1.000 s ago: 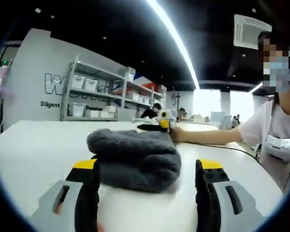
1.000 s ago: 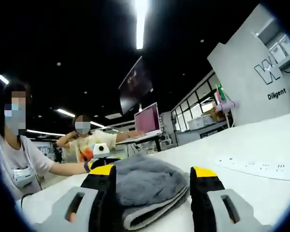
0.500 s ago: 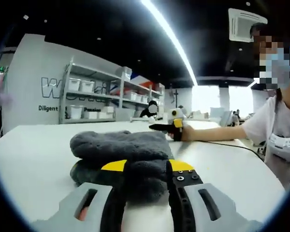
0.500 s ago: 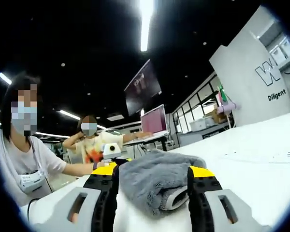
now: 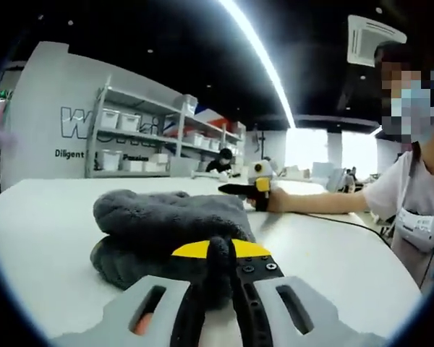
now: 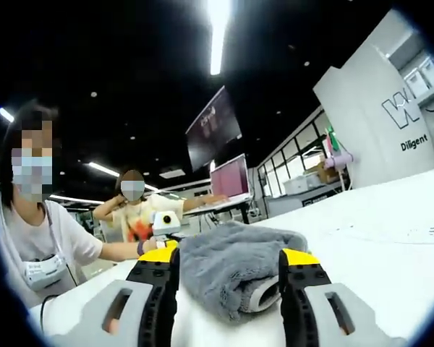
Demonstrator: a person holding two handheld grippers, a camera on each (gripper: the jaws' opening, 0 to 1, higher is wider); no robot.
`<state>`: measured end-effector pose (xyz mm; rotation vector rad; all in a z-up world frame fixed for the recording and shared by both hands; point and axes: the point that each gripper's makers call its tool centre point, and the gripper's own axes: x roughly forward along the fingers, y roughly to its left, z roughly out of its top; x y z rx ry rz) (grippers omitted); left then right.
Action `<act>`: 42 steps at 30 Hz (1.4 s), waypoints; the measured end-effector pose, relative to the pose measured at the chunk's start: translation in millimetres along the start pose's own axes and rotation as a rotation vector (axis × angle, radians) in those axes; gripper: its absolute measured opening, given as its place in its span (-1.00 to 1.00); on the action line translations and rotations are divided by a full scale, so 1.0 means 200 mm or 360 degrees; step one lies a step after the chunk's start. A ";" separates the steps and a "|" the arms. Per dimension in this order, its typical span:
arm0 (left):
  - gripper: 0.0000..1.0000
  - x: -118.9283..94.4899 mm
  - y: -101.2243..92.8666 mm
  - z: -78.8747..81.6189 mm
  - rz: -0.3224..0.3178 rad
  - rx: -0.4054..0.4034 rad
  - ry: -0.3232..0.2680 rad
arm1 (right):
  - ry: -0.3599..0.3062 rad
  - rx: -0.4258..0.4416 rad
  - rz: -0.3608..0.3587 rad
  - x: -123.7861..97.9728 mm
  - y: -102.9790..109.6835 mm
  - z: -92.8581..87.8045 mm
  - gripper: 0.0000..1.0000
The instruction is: Fold the towel on the table until its edges align and the towel forms a compact rectangular stack.
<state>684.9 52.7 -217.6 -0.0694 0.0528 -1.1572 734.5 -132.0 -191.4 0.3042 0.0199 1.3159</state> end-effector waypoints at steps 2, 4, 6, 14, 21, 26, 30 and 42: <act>-0.89 -0.01 -0.01 0.05 -0.0030 -0.0003 -0.0090 | 0.0003 -0.0003 0.0001 0.00 0.01 0.00 0.08; -0.89 -0.04 -0.02 0.12 -0.0073 -0.0006 -0.0228 | 0.0007 -0.0007 0.0003 -0.01 0.02 -0.01 0.07; -0.89 -0.06 -0.04 0.17 -0.0095 -0.0008 -0.0330 | 0.0010 -0.0007 0.0002 -0.01 0.02 -0.01 0.07; -0.89 -0.06 -0.06 0.17 -0.0079 0.0130 -0.0290 | 0.0046 -0.0028 0.0001 0.00 0.04 -0.04 0.02; -0.89 -0.09 -0.12 0.11 -0.0093 0.0377 -0.0111 | 0.0127 -0.0082 0.0010 0.03 0.06 -0.09 -0.07; -0.89 -0.12 -0.11 0.07 -0.0124 0.0384 0.0012 | 0.0169 -0.0103 0.0018 0.08 0.01 -0.11 -0.21; -0.89 -0.15 -0.09 0.05 -0.0138 0.0313 0.0046 | 0.0231 -0.0105 0.0036 0.16 -0.06 -0.13 -0.21; -0.89 -0.16 -0.10 0.01 -0.0172 0.0248 0.0102 | 0.0270 -0.0070 0.0062 0.35 -0.27 -0.13 -0.52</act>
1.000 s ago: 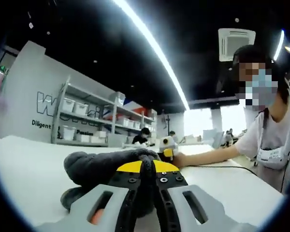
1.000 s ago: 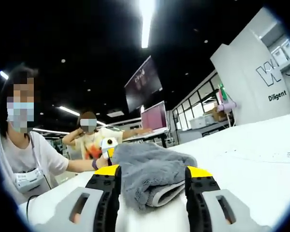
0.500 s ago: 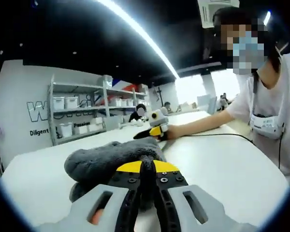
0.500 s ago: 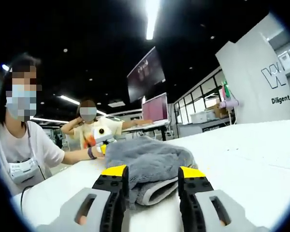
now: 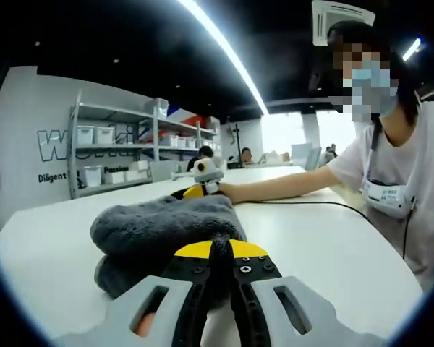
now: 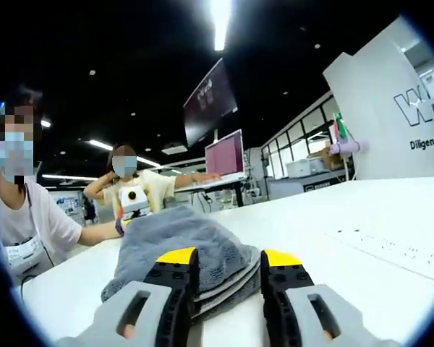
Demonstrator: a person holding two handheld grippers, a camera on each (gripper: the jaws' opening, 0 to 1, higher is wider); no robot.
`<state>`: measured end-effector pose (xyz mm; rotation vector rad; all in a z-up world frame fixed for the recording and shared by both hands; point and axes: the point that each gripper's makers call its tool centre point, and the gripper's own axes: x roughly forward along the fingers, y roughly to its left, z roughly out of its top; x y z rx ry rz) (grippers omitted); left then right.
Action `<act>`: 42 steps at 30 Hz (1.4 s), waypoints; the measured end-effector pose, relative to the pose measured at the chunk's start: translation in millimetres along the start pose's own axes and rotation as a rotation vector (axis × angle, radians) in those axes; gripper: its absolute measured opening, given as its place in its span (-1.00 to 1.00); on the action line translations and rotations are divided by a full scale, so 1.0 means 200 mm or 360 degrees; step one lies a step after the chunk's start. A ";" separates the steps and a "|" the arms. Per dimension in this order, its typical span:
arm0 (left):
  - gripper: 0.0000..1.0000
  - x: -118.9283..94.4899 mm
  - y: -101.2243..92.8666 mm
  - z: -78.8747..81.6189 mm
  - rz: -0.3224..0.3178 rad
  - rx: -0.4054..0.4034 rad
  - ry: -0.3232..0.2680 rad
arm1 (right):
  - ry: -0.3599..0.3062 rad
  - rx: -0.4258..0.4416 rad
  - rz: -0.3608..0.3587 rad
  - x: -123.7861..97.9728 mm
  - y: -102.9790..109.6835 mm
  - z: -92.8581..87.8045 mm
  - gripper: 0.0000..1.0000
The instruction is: Fold the towel on the table until its edges align and the towel forms a compact rectangular stack.
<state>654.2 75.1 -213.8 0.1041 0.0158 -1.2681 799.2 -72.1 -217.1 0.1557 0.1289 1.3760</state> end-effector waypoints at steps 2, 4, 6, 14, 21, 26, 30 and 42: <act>-0.89 -0.01 0.01 0.00 -0.0001 -0.0010 0.0008 | 0.0011 -0.0003 0.0011 0.01 -0.01 0.00 -0.73; -0.89 -0.02 0.02 0.00 0.0000 -0.0014 0.0015 | 0.0006 0.0001 0.0027 0.01 -0.01 0.00 -0.85; -0.89 -0.02 0.01 0.00 0.0005 0.0007 0.0029 | -0.0033 0.0019 0.0031 -0.01 0.01 0.01 -0.92; -0.92 -0.06 0.04 -0.01 0.0064 0.0034 0.0104 | -0.0071 0.0004 -0.0183 -0.05 -0.11 0.03 -0.97; -0.93 -0.07 0.02 -0.13 0.0038 -0.0065 0.0272 | 0.0100 -0.0084 -0.0323 -0.03 -0.20 -0.05 -0.98; -0.88 -0.09 0.04 -0.11 0.0054 -0.0094 0.0226 | 0.0138 -0.0141 -0.0291 -0.03 -0.19 -0.06 -0.94; -0.64 -0.11 0.08 -0.03 0.0089 -0.0147 0.0087 | -0.0172 -0.0063 -0.0238 -0.12 -0.14 0.10 -0.52; -0.34 -0.19 0.47 0.03 0.0475 -0.0335 -0.0080 | -0.0032 -0.0096 -0.0172 -0.29 0.36 -0.06 -0.36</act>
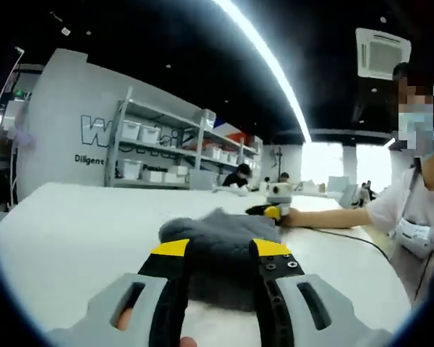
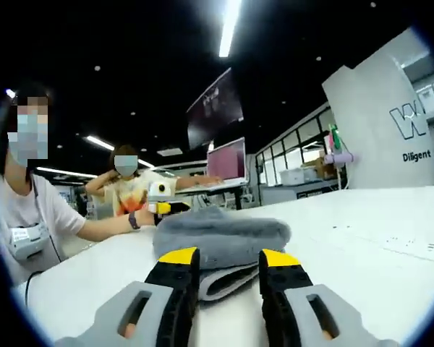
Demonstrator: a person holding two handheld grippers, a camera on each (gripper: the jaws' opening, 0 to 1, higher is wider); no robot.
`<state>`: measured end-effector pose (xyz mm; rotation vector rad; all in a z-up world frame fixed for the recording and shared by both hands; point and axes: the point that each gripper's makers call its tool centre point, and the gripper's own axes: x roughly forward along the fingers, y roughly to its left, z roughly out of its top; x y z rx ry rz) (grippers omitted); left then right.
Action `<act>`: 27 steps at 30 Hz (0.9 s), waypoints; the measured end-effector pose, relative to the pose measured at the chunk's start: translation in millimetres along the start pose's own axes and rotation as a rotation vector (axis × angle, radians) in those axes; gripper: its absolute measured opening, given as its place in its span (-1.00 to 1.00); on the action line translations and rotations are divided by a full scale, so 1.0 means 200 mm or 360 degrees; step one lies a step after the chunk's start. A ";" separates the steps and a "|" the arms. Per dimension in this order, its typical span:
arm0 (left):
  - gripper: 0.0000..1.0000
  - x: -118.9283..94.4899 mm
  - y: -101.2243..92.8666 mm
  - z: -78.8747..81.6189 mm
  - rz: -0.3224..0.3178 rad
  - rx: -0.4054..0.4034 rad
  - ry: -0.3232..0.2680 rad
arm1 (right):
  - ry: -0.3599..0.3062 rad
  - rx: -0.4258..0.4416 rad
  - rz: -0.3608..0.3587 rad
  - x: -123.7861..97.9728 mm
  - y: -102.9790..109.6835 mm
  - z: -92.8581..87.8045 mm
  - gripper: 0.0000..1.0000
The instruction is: Fold the towel on the table until its edges align and the towel forms a compact rectangular stack.
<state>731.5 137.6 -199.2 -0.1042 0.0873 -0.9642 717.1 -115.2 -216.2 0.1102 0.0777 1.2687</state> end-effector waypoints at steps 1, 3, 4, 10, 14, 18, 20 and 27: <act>-0.38 0.02 0.01 0.01 -0.0015 -0.0008 -0.0015 | 0.0010 -0.0005 -0.0037 -0.02 0.02 -0.01 -0.34; -0.41 0.08 -0.01 0.07 -0.0092 -0.0192 -0.0086 | 0.0009 0.0013 -0.0049 -0.04 0.08 -0.02 -0.33; -0.41 0.11 0.00 0.09 -0.0106 -0.0241 -0.0088 | 0.0036 0.0019 -0.0070 -0.05 0.10 -0.04 -0.33; -0.46 0.26 0.05 0.03 0.0046 -0.0239 0.0005 | 0.0335 -0.0094 -0.0189 -0.01 0.07 -0.20 -0.35; -0.54 0.29 0.07 -0.02 0.0083 -0.0289 0.0008 | 0.0318 -0.0061 -0.0178 0.00 0.07 -0.19 -0.53; -0.67 0.27 0.05 -0.04 0.0090 -0.0269 0.0020 | 0.0280 -0.0061 -0.0151 0.00 0.09 -0.17 -0.70; -0.82 0.25 0.07 -0.03 0.0121 -0.0234 0.0031 | 0.0288 -0.0078 -0.0150 0.00 0.09 -0.18 -0.78; -0.36 0.19 0.19 -0.02 0.0286 -0.0158 0.0026 | 0.0282 -0.0100 -0.0145 0.00 0.10 -0.17 -0.77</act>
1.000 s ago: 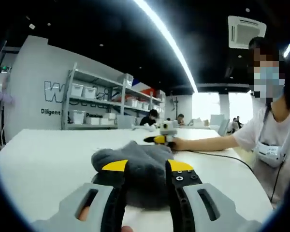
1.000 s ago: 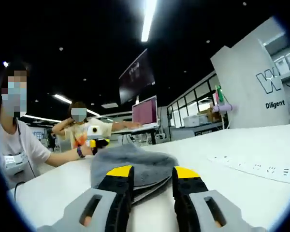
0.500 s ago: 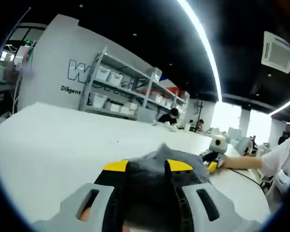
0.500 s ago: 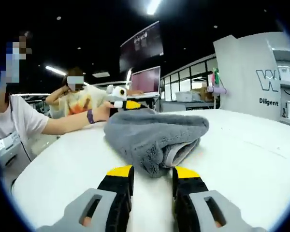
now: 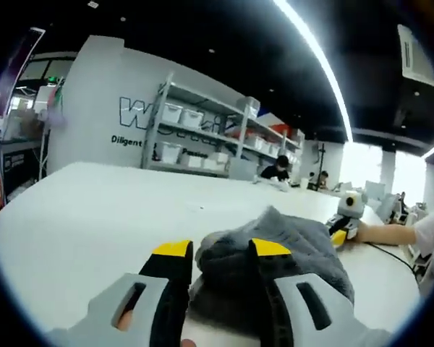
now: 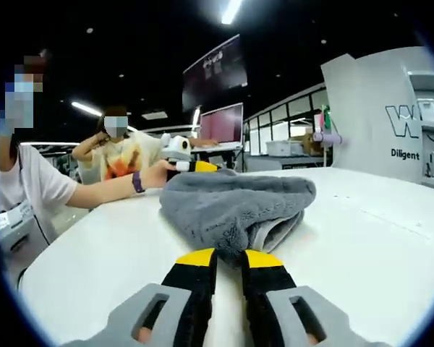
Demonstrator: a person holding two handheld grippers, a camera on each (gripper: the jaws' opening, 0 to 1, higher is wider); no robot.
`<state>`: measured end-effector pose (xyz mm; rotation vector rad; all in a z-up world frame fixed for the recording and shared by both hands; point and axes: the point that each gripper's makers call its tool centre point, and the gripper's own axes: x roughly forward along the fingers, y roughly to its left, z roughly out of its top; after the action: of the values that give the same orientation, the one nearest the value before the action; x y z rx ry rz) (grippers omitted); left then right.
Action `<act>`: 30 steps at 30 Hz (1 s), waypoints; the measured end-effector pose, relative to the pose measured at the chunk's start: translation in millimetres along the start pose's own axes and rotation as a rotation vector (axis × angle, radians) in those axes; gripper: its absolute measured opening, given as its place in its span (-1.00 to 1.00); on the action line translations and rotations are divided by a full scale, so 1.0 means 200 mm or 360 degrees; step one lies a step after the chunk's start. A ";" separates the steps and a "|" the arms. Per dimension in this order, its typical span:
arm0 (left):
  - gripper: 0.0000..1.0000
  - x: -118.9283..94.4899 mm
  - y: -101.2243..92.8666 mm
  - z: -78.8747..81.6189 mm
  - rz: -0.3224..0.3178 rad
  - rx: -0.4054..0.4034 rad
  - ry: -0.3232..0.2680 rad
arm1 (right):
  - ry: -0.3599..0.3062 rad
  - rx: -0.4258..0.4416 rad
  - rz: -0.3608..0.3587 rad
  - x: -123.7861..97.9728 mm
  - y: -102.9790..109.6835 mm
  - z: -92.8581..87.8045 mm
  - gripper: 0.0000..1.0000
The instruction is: Fold the towel on the table until its edges align and the towel forms a compact rectangular stack.
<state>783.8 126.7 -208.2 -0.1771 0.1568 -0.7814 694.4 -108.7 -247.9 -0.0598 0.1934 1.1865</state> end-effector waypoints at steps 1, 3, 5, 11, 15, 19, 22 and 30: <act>-0.37 0.00 0.01 0.00 0.0001 -0.0005 -0.0002 | 0.0005 -0.0008 -0.0001 0.00 0.00 0.00 -0.76; -0.36 0.00 0.00 -0.02 -0.0017 -0.0040 -0.0004 | 0.0015 -0.0019 -0.0002 0.01 0.01 -0.01 -0.71; -0.36 0.02 -0.01 -0.05 -0.0044 -0.0080 0.0026 | 0.0026 -0.0029 -0.0006 0.01 0.02 -0.01 -0.66; -0.77 0.05 -0.05 -0.05 -0.0050 -0.0069 0.0027 | 0.0050 -0.0118 -0.0003 0.02 0.04 -0.03 -0.79; -0.86 0.02 -0.10 0.05 -0.0068 -0.0035 -0.0105 | -0.0011 -0.0079 -0.0012 0.00 0.03 0.00 -0.98; -0.88 -0.05 -0.05 0.13 0.0045 -0.0054 -0.0132 | -0.0008 -0.0073 -0.0032 -0.01 0.03 0.00 -1.00; -0.88 -0.06 0.03 0.00 0.0139 -0.0013 0.0091 | -0.0026 -0.0043 -0.0062 -0.01 0.01 0.01 -1.00; -0.72 -0.04 0.09 -0.10 0.0130 0.0004 0.0122 | 0.0026 -0.0040 -0.0066 0.00 0.01 -0.02 -1.00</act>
<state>786.9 142.1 -230.0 -0.1374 0.2338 -0.7073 692.5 -109.8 -252.3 -0.0950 0.1912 1.1475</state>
